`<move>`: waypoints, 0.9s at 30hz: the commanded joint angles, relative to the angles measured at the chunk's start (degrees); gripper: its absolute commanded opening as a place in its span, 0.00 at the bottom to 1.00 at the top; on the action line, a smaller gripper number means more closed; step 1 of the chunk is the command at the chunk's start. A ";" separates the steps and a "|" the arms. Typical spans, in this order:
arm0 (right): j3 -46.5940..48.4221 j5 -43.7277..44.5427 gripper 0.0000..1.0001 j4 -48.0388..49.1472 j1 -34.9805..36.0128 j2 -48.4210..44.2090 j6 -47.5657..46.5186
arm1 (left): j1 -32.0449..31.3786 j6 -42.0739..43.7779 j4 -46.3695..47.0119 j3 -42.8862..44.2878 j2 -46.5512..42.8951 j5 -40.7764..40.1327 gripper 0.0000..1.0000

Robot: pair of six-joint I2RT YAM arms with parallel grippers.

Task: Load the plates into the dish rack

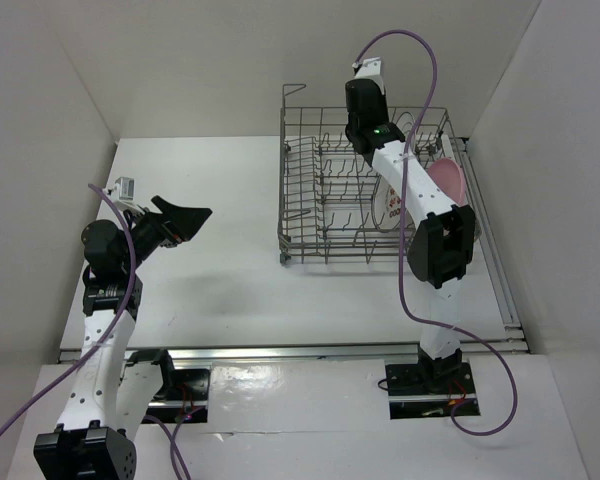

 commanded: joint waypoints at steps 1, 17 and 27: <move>1.27 0.47 0.00 3.85 -0.01 0.49 0.51 | 0.34 -0.74 3.35 0.56 -0.24 1.03 1.00; -2.77 -0.84 0.00 4.82 1.04 2.07 2.44 | 0.34 -0.74 3.88 0.03 -0.24 2.08 1.00; -2.25 -0.22 0.00 5.87 2.10 3.73 1.30 | 0.34 -0.74 3.26 0.56 -0.24 3.31 1.00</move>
